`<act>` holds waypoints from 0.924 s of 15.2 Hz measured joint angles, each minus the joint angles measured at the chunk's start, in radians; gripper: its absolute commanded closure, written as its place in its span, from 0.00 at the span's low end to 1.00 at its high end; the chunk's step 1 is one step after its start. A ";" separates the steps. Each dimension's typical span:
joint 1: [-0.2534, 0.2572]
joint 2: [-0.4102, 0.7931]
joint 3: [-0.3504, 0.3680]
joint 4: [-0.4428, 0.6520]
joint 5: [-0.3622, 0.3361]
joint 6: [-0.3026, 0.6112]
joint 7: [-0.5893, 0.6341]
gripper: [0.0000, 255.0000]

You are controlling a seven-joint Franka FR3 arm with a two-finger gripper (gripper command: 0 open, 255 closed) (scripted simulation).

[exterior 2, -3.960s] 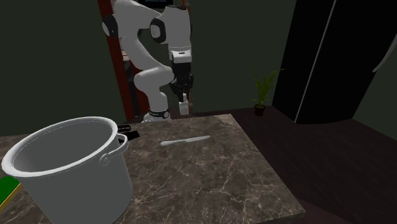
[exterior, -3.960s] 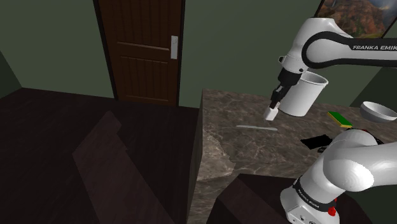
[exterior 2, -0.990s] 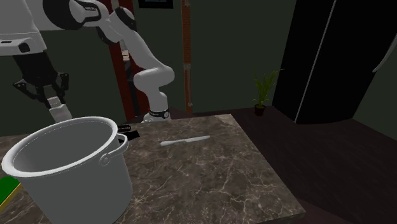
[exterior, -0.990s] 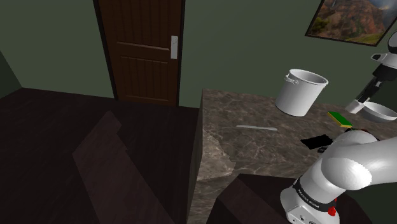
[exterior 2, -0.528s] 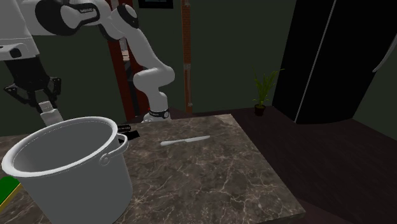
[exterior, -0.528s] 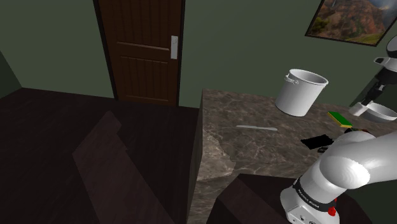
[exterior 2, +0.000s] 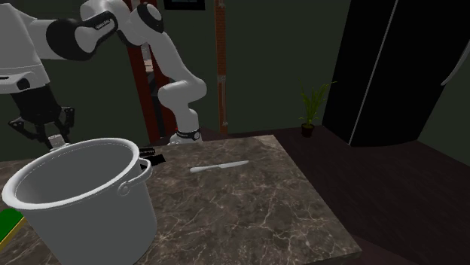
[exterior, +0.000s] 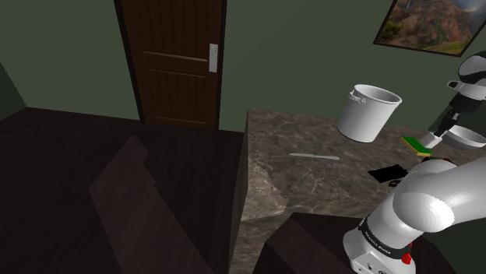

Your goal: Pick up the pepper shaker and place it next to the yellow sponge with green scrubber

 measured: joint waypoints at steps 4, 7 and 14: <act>0.007 0.014 -0.031 -0.035 -0.004 0.053 -0.002 1.00; 0.021 0.028 -0.062 -0.062 -0.006 0.102 -0.005 1.00; 0.062 0.073 -0.150 -0.107 0.001 0.201 -0.017 1.00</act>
